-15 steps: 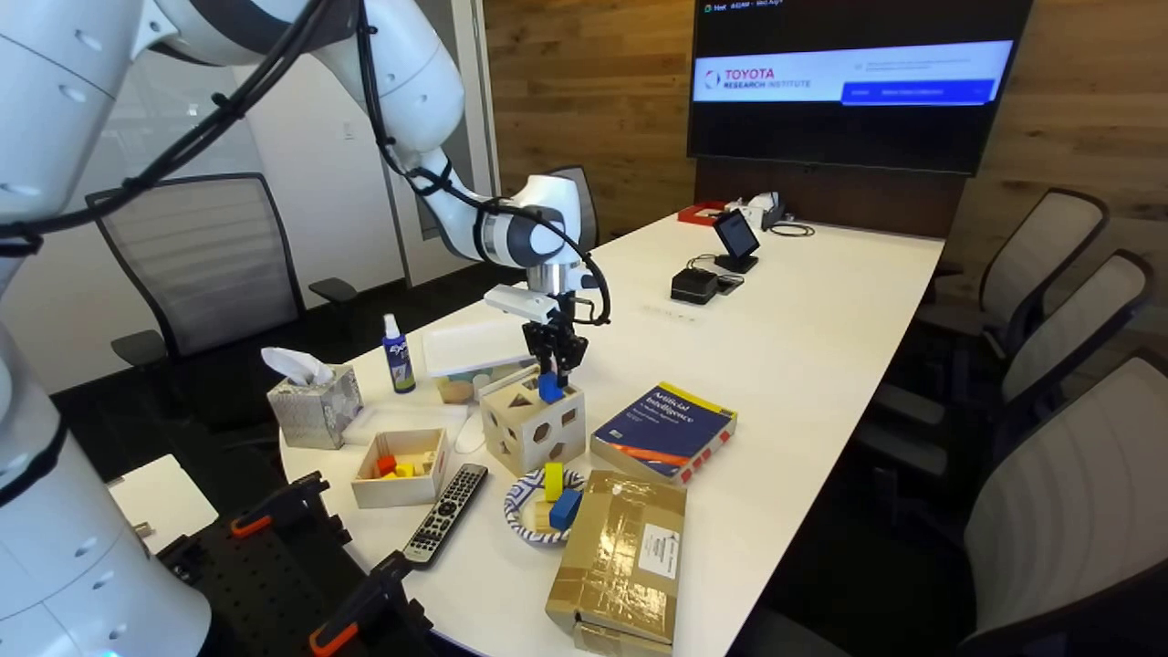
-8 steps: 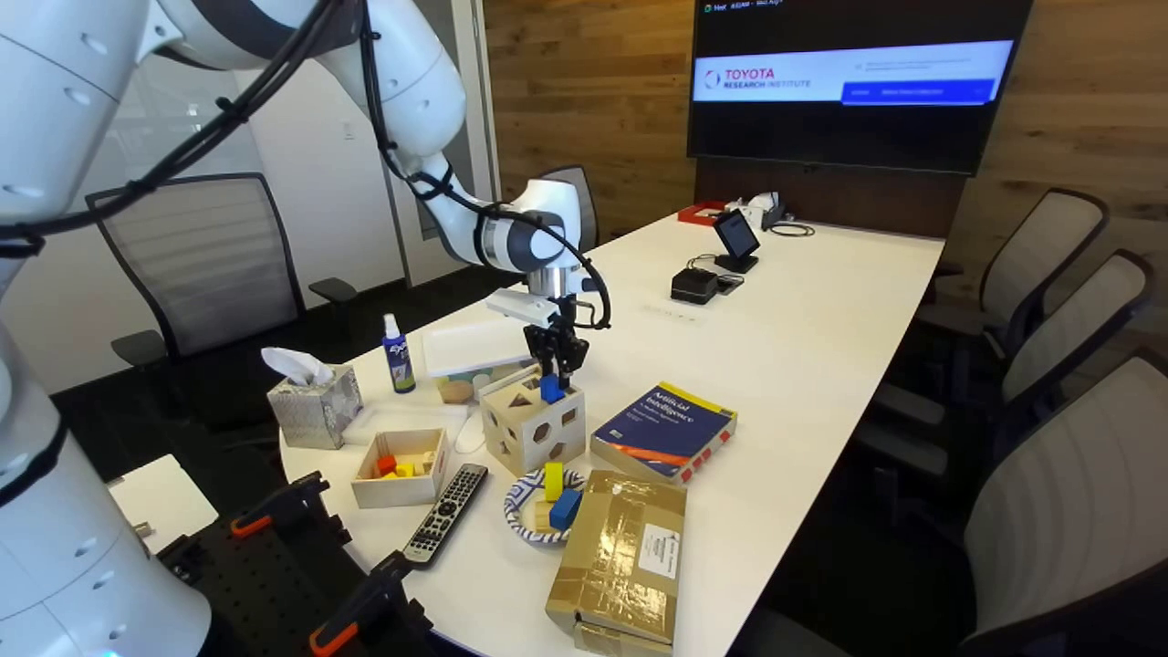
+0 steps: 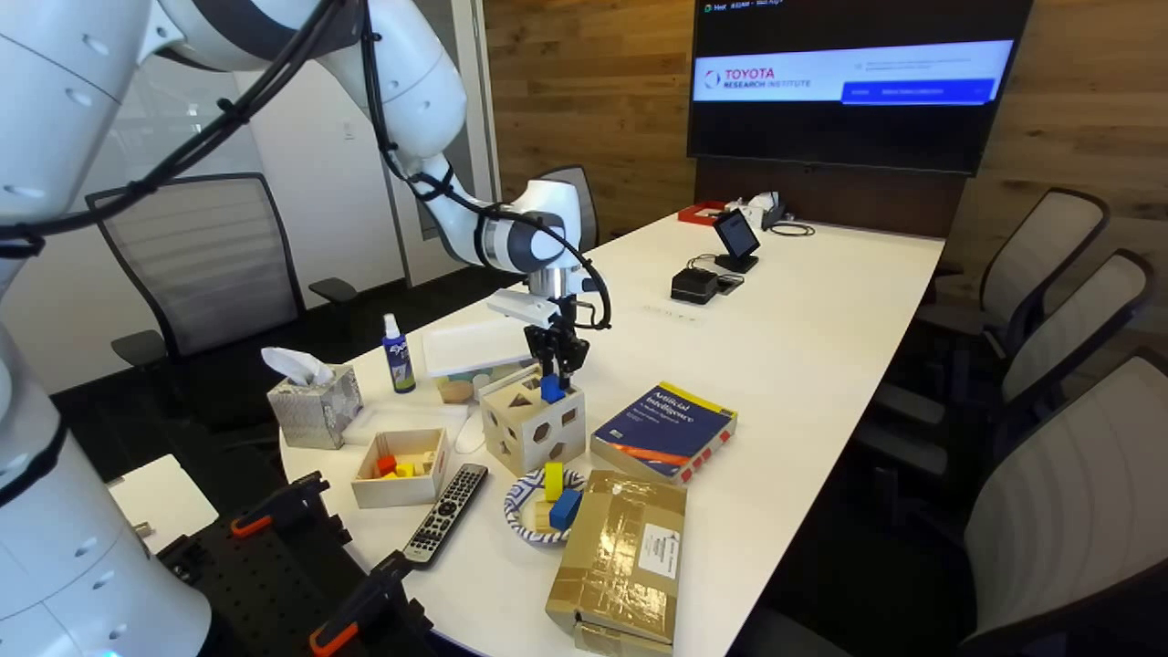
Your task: Put the blue block in the wooden toy box.
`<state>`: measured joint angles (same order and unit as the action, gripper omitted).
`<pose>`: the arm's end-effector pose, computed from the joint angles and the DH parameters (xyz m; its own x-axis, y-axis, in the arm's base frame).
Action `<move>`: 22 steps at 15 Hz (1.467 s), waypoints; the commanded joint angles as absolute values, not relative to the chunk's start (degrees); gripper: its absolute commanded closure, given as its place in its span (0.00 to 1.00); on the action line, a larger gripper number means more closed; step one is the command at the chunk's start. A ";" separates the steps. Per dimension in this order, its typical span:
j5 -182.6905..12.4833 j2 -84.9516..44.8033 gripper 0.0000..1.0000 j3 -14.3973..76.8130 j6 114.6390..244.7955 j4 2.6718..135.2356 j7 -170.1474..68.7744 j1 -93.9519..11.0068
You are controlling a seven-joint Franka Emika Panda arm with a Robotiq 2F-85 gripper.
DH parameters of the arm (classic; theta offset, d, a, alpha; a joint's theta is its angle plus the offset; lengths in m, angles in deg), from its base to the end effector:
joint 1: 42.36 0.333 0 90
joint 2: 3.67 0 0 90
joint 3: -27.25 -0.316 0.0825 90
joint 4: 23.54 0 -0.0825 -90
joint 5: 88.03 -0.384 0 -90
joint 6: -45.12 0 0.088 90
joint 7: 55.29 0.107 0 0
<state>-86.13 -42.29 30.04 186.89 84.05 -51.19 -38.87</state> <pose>0.6233 0.0085 0.1421 0.9969 -0.0250 -0.0741 -0.0210 -0.9983 0.0543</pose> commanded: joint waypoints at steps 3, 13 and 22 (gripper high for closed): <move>-85.24 -43.21 0.85 30.11 187.56 82.89 -50.58 -38.82; -85.96 -43.99 0.85 29.35 187.17 82.01 -51.63 -39.47; -86.21 -44.21 0.85 28.91 188.19 83.00 -51.78 -39.51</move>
